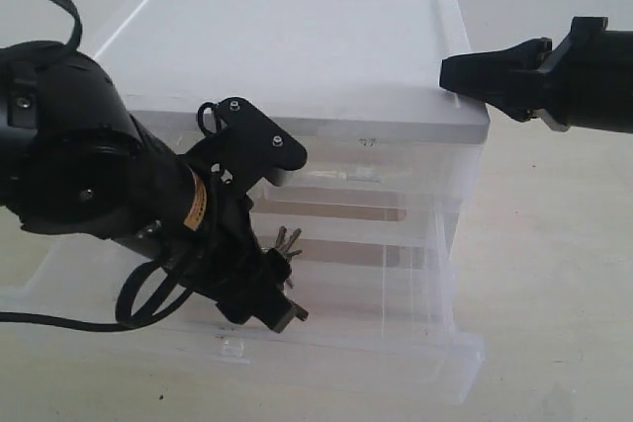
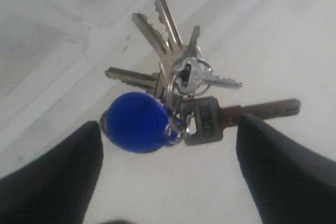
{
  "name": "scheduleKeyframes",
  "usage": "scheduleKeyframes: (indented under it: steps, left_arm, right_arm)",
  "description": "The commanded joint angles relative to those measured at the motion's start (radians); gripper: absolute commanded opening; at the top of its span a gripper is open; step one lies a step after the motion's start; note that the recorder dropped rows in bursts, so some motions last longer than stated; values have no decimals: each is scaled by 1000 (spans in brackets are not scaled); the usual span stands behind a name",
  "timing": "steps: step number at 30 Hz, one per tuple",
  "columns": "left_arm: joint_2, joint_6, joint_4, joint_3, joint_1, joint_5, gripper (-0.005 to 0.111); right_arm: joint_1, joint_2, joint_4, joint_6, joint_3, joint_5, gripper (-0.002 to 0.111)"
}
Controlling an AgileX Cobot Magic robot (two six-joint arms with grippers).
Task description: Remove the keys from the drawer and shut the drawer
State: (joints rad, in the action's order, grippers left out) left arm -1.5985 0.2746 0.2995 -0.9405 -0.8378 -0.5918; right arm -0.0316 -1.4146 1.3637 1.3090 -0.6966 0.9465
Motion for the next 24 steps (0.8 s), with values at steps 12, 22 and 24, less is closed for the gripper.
scheduleKeyframes:
  steps: [12, 22, 24]
  left_arm:
    - [-99, 175, 157, 10, 0, 68, 61]
    - [15, 96, 158, 10, -26, -37, 5]
    - [96, 96, 165, 10, -54, -42, 5]
  right_arm:
    - [0, -8, 63, -3, 9, -37, 0]
    - [0, -8, 63, -3, 9, -43, 0]
    - [0, -8, 63, -3, 9, -58, 0]
